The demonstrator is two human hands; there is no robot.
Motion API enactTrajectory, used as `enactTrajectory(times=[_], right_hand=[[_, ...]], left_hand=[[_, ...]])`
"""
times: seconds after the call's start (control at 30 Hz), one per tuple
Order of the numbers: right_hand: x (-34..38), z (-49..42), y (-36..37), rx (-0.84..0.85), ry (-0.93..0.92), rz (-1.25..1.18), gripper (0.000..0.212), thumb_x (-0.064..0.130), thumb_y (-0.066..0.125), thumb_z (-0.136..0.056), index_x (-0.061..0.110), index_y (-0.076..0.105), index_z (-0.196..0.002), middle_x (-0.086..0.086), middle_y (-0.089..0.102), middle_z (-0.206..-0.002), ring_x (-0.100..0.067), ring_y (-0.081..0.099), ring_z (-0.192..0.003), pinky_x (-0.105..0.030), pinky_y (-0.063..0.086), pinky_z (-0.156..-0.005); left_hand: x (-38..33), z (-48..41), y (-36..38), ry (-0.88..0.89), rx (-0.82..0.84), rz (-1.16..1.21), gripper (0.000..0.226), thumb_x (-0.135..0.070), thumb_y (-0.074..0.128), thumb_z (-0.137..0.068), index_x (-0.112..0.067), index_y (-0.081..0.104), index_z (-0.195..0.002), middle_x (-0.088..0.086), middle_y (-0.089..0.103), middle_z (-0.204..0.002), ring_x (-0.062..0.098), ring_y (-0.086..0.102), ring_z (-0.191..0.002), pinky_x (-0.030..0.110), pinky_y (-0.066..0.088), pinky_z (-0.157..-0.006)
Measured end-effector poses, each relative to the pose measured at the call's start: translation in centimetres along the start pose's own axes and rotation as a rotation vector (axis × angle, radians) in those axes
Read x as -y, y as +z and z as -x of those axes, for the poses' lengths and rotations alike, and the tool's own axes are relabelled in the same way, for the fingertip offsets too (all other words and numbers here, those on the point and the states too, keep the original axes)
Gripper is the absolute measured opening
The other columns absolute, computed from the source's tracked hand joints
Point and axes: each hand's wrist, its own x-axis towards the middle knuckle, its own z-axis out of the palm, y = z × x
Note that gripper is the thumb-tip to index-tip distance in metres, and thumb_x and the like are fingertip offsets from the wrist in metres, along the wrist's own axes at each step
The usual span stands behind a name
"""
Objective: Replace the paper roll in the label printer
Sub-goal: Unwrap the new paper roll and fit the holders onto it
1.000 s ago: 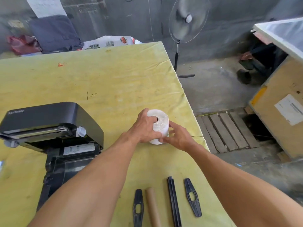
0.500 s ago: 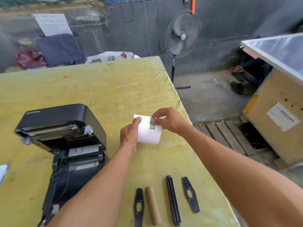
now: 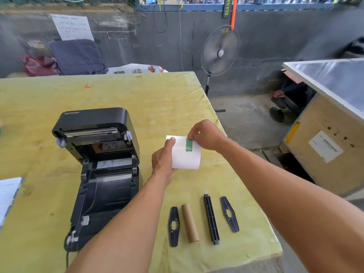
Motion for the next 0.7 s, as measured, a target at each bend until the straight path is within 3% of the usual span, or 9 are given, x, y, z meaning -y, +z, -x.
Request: enactTrajectory(times=[0.27,0.43,0.6,0.7], right_hand=[[0.2,1.7,-0.6,-0.063,-0.115,0.010,0.025,0.008,0.054,-0.094,0.016,0.075,-0.081,-0.002,0.074,-0.105,-0.022,0.062,-0.107,-0.030,0.046,-0.083],[0.0,2.4,-1.0,-0.064,-0.137,0.009,0.022,0.010,0.058,-0.094,0.015,0.076,-0.083,0.001,0.073,-0.102,-0.023,0.063,-0.104,-0.033,0.050,-0.088],[-0.4,2.1,-0.9,-0.121,-0.107,-0.020,0.019,0.007,0.060,-0.092,0.013,0.075,-0.083,0.002,0.072,-0.091,-0.020,0.064,-0.088,-0.026,0.048,-0.068],[-0.4,1.6,-0.9,-0.143,-0.101,0.009,0.020,0.004,0.058,-0.091,0.013,0.074,-0.083,0.007,0.068,-0.082,-0.018,0.062,-0.084,-0.021,0.047,-0.064]], left_hand=[[-0.4,0.8,0.3,-0.050,-0.024,0.052,0.028,-0.044,0.067,-0.079,-0.017,0.064,-0.085,0.010,0.068,-0.098,0.033,0.068,-0.096,0.048,0.057,-0.086],[-0.5,1.1,0.3,-0.074,-0.053,0.077,0.030,-0.043,0.068,-0.074,-0.016,0.064,-0.085,0.013,0.069,-0.105,0.034,0.069,-0.096,0.042,0.058,-0.076],[-0.4,1.4,0.0,-0.043,-0.043,0.047,0.031,-0.045,0.068,-0.071,-0.016,0.064,-0.084,0.013,0.069,-0.105,0.032,0.068,-0.093,0.038,0.058,-0.070],[-0.4,1.4,0.0,-0.026,-0.023,0.028,0.029,-0.044,0.068,-0.074,-0.017,0.064,-0.082,0.011,0.067,-0.098,0.031,0.067,-0.091,0.042,0.059,-0.075]])
